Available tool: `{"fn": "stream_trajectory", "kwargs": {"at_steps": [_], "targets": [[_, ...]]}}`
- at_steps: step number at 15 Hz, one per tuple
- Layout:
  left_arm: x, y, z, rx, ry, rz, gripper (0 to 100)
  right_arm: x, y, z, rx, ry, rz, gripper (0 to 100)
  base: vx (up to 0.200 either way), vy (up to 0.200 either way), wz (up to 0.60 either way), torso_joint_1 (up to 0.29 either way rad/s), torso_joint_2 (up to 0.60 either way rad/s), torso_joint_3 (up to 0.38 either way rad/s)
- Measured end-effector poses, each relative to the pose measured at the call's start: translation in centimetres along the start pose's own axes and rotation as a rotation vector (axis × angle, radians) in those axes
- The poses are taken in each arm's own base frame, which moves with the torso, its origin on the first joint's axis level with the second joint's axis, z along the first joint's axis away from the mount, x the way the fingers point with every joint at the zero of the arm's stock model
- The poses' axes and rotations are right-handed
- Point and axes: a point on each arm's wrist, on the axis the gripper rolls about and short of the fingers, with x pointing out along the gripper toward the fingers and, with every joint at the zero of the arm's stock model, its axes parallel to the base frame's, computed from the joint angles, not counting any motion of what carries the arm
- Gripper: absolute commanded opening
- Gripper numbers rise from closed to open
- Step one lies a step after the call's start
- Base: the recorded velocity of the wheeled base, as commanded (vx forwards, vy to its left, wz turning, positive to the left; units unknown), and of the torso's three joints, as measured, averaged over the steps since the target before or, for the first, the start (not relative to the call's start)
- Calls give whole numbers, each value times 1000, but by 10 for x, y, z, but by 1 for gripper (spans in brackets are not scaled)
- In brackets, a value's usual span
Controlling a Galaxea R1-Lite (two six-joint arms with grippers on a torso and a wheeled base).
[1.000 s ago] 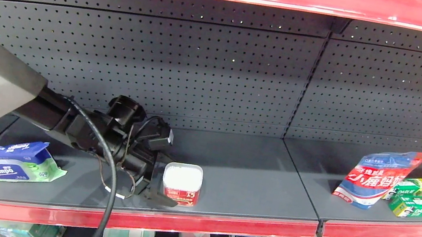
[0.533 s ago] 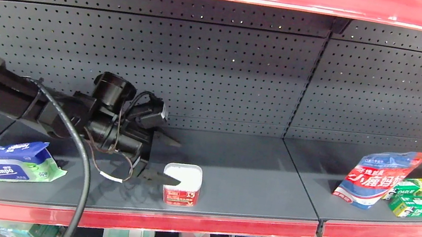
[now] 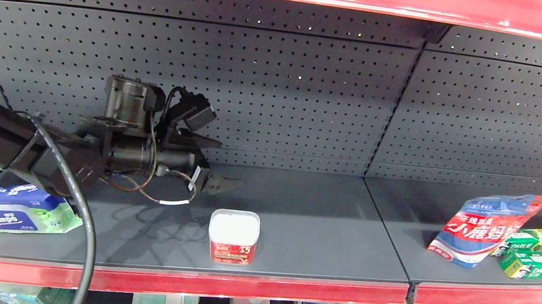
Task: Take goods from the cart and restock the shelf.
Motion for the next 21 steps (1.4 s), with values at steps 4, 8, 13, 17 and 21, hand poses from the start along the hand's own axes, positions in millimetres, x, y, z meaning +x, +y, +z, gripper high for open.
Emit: {"fn": "stream_trajectory", "kwargs": {"at_steps": [4, 8, 13, 17, 21], "targets": [[1, -9, 6, -126, 1, 488, 100, 0, 0, 1, 0, -1, 8, 0, 0, 0, 0, 0, 0, 0], [-39, -20, 4, -194, -13, 537, 100, -3, -1, 10, 1, -45, 46, 0, 0, 0, 0, 0, 0, 0], [-131, -64, -14, -234, 30, 488, 100, 7, -5, 42, 11, -73, 45, 0, 0, 0, 0, 0, 0, 0], [-194, -103, -33, -252, 88, 455, 100, 28, -6, 69, 11, -3, 134, 0, 0, 0, 0, 0, 0, 0], [-253, -143, -53, -251, 121, 443, 100, 52, 0, 92, -34, 61, 306, 0, 0, 0, 0, 0, 0, 0]]}}
